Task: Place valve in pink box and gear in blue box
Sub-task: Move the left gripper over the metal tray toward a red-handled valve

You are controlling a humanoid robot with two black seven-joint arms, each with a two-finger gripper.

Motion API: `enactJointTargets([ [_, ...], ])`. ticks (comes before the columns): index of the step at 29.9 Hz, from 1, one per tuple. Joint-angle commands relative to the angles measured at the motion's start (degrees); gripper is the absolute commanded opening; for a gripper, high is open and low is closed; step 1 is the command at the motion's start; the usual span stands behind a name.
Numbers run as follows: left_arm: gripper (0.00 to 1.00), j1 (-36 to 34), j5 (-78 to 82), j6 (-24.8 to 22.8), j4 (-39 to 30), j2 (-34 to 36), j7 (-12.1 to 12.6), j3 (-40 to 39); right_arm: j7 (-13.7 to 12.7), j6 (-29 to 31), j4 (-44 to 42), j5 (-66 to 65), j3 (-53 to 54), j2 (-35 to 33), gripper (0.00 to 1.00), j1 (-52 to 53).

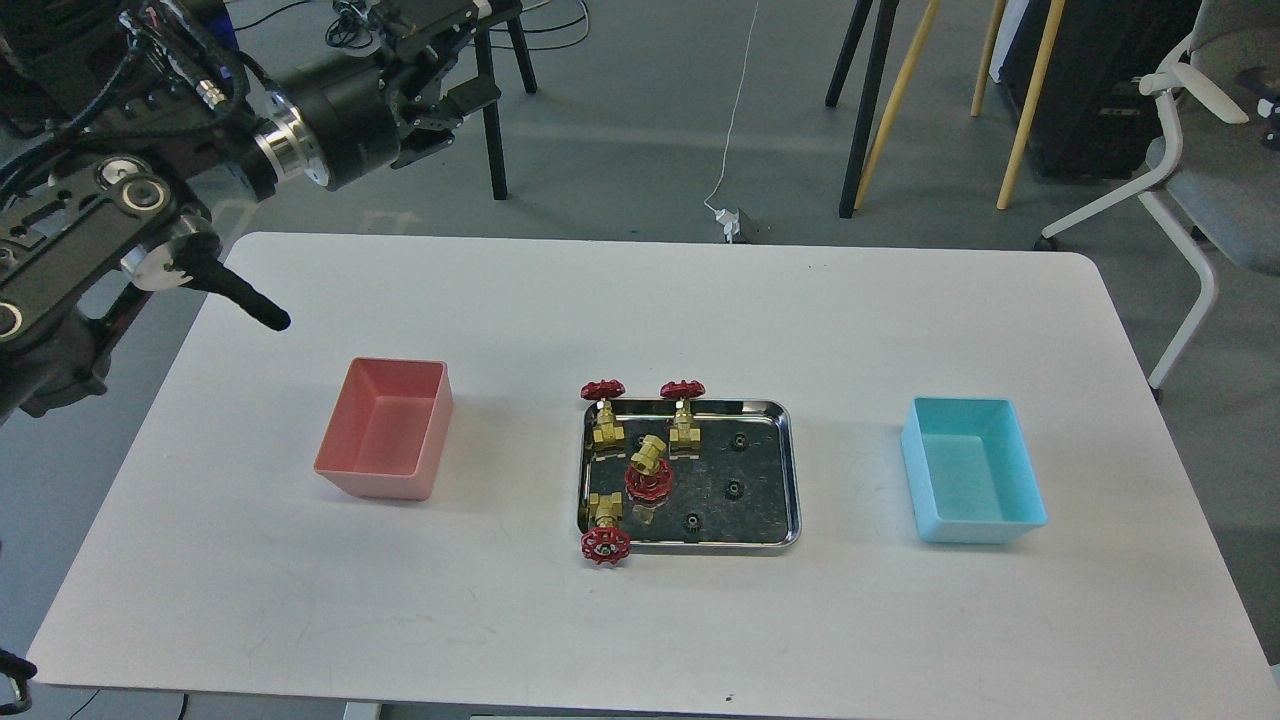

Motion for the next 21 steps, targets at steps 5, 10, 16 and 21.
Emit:
enactJointTargets([
  [5, 1.0, -0.2, -0.3, -0.1, 0.0, 0.4, -1.8, -2.6, 0.2, 0.0, 0.3, -0.1, 0.7, 0.5, 0.99, -0.1],
  [10, 1.0, -0.4, -5.8, -5.9, 6.1, -0.1, -2.8, -10.6, 0.7, 0.0, -0.2, -0.1, 0.7, 0.8, 0.99, -0.3],
  [16, 1.0, -3.7, -7.4, -8.2, 17.5, -6.5, -5.9, -10.3, 1.5, 0.0, 0.0, -0.3, -0.2, -0.3, 0.99, -3.2],
  [21, 1.0, -4.5, 0.2, -8.2, 17.9, -6.6, -6.4, -7.8, 1.5, 0.0, -0.3, -3.6, -0.4, -2.8, 0.99, -11.6],
])
